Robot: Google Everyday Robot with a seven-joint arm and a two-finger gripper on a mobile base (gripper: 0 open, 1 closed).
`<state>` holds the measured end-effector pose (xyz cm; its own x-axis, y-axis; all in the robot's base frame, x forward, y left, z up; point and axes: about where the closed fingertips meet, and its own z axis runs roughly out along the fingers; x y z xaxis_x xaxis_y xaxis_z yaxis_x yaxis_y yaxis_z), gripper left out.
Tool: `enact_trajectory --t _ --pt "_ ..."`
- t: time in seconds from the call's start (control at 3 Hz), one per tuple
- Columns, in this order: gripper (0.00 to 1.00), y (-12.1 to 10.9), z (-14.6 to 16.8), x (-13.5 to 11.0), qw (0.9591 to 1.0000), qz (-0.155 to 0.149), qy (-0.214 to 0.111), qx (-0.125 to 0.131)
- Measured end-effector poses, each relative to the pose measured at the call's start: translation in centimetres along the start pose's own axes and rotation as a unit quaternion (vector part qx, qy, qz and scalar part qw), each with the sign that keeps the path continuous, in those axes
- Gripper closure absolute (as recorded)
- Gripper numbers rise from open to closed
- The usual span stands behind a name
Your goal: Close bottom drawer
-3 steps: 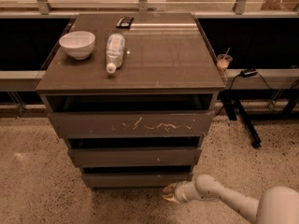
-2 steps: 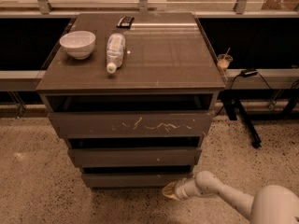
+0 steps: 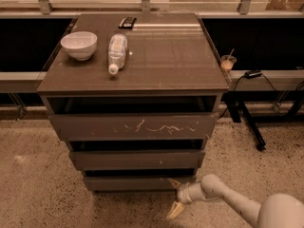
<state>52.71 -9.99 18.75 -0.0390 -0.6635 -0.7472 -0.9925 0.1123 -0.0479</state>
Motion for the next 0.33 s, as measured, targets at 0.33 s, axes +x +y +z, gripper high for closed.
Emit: enact_trajectory --t 0.33 --pt "0.00 0.00 0.00 0.00 1.0000 0.000 0.000 0.000"
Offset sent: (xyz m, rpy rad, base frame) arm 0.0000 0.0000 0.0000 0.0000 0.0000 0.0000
